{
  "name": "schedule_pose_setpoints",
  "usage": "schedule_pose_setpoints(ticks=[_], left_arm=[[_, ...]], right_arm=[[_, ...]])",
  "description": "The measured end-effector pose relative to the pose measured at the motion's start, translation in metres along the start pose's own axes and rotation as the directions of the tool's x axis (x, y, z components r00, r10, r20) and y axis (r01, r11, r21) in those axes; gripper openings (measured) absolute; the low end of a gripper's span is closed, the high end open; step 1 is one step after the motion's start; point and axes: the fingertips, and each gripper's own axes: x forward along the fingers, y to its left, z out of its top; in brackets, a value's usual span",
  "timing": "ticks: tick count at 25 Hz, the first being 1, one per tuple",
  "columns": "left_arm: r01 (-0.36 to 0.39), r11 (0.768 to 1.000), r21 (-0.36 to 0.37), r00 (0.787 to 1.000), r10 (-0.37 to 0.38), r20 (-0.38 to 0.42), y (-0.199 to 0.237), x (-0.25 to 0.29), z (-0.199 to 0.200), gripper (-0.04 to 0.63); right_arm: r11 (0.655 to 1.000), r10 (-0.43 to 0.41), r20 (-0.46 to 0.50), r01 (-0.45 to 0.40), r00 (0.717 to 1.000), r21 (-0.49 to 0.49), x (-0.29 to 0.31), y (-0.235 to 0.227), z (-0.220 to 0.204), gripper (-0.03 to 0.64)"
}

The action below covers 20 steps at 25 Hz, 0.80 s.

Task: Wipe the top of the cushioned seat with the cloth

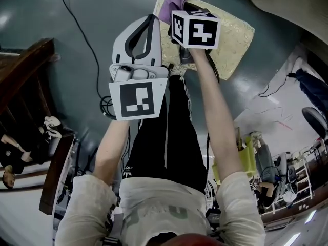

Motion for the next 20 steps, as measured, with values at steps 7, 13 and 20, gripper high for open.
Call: schedule_pose_setpoints(ticks=[7,13,20], left_arm=[[0.041,0.999,0.033,0.999,-0.041,0.005,-0.013,-0.001,0.007,0.006],[0.084,0.994,0.064,0.996,-0.084,0.010,-0.034,0.001,0.011,0.006],[0.153,0.984,0.092,0.988,-0.154,0.000,-0.070,0.012,0.015,0.006]], right_arm=[[0.997,-0.071,0.015,0.071,0.997,-0.007,-0.027,-0.032,-0.009,0.091],[0.991,-0.134,0.023,0.134,0.991,-0.013,-0.055,-0.071,-0.024,0.091],[0.973,-0.232,0.022,0.232,0.972,-0.001,-0.090,-0.131,-0.044,0.091]])
